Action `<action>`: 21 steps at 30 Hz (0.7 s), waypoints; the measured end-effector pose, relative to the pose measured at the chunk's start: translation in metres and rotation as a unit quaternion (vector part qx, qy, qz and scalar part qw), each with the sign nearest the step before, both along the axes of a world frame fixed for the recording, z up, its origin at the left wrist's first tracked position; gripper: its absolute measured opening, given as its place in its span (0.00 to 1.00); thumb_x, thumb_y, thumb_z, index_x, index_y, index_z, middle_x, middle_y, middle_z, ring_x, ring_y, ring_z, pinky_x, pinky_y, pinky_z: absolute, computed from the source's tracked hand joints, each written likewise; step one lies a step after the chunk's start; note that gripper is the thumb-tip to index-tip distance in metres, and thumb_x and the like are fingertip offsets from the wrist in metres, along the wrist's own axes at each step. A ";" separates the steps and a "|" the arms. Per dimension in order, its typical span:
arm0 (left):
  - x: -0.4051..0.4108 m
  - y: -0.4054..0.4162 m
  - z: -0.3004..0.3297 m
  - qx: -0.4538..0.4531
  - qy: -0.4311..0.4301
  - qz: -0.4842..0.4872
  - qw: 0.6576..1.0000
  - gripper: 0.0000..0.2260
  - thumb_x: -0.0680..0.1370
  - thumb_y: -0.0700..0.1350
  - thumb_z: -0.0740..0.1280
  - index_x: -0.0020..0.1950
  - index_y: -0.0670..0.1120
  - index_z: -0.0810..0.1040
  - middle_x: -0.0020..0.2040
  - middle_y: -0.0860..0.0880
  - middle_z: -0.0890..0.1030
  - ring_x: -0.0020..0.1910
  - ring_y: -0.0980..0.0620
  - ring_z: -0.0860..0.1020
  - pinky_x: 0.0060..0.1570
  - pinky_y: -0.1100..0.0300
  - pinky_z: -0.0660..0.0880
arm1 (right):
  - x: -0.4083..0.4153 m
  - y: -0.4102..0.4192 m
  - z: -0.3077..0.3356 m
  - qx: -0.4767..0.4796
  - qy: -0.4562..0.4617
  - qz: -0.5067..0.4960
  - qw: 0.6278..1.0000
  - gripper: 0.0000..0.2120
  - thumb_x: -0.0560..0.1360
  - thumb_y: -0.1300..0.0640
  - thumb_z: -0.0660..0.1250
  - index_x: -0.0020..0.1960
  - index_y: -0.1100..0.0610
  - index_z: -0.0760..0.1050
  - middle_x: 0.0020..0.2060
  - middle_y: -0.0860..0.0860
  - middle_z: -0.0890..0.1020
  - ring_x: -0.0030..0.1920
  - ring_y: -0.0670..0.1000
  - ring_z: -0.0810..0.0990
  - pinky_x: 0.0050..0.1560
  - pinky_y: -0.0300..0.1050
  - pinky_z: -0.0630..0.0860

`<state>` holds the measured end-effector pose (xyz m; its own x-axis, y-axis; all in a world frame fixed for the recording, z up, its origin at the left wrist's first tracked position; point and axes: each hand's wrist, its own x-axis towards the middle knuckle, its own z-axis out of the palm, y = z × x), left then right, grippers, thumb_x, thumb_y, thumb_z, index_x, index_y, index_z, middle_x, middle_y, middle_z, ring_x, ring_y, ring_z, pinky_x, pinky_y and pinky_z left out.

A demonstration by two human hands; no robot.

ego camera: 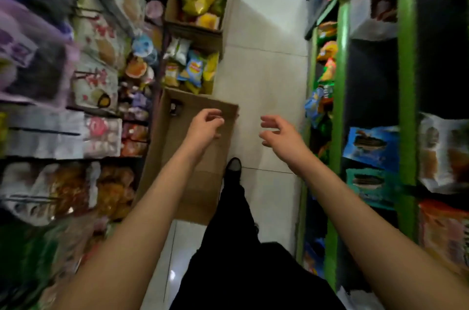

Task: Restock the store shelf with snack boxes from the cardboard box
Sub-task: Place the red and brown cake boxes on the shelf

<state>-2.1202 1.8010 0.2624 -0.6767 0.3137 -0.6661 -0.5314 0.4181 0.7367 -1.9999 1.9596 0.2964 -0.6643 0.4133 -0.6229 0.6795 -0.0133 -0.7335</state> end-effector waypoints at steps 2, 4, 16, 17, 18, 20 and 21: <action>-0.021 -0.015 -0.028 -0.036 -0.024 0.035 0.998 0.07 0.80 0.39 0.65 0.55 0.49 0.75 0.52 0.48 0.77 0.52 0.50 0.77 0.41 0.58 0.78 | -0.033 -0.008 -0.028 -0.018 -0.020 0.027 0.999 0.17 0.78 0.63 0.64 0.66 0.54 0.73 0.56 0.49 0.77 0.48 0.45 0.79 0.58 0.52 0.79; -0.039 -0.028 -0.058 -0.068 -0.056 0.063 0.994 0.07 0.81 0.39 0.64 0.58 0.48 0.74 0.56 0.47 0.76 0.52 0.50 0.76 0.44 0.55 0.78 | -0.063 -0.015 -0.059 -0.039 -0.034 0.063 0.997 0.16 0.78 0.63 0.64 0.65 0.54 0.73 0.56 0.50 0.77 0.49 0.47 0.79 0.59 0.53 0.79; -0.123 -0.056 -0.294 -0.216 -0.101 0.112 0.965 0.16 0.81 0.43 0.64 0.70 0.42 0.73 0.66 0.43 0.76 0.64 0.45 0.75 0.63 0.55 0.72 | -0.198 -0.034 -0.312 -0.115 -0.133 0.178 0.968 0.16 0.77 0.59 0.65 0.65 0.51 0.74 0.53 0.46 0.79 0.50 0.47 0.80 0.44 0.39 0.78; -0.128 -0.058 -0.323 -0.232 -0.101 0.099 0.962 0.18 0.82 0.43 0.64 0.72 0.41 0.70 0.69 0.43 0.74 0.66 0.45 0.73 0.62 0.57 0.70 | -0.204 -0.036 -0.341 -0.126 -0.144 0.185 0.964 0.16 0.77 0.60 0.65 0.64 0.51 0.73 0.52 0.46 0.78 0.49 0.47 0.80 0.42 0.38 0.78; -0.135 -0.059 -0.352 -0.247 -0.102 0.081 0.960 0.20 0.82 0.44 0.63 0.74 0.41 0.68 0.71 0.43 0.72 0.68 0.45 0.72 0.62 0.59 0.69 | -0.211 -0.037 -0.368 -0.134 -0.152 0.195 0.960 0.16 0.78 0.61 0.64 0.64 0.51 0.72 0.50 0.46 0.78 0.47 0.47 0.80 0.41 0.37 0.79; -0.148 -0.059 -0.407 -0.288 -0.094 0.030 0.952 0.23 0.83 0.46 0.62 0.77 0.42 0.64 0.75 0.42 0.67 0.71 0.44 0.68 0.66 0.58 0.66 | -0.221 -0.036 -0.417 -0.160 -0.160 0.211 0.951 0.15 0.79 0.65 0.63 0.64 0.53 0.70 0.46 0.47 0.78 0.40 0.45 0.81 0.38 0.35 0.79; -0.155 -0.059 -0.434 -0.311 -0.086 0.003 0.947 0.24 0.83 0.47 0.61 0.78 0.42 0.62 0.76 0.42 0.64 0.73 0.43 0.67 0.69 0.56 0.65 | -0.227 -0.035 -0.439 -0.187 -0.160 0.204 0.947 0.14 0.80 0.67 0.61 0.63 0.55 0.70 0.44 0.49 0.77 0.36 0.45 0.81 0.36 0.35 0.79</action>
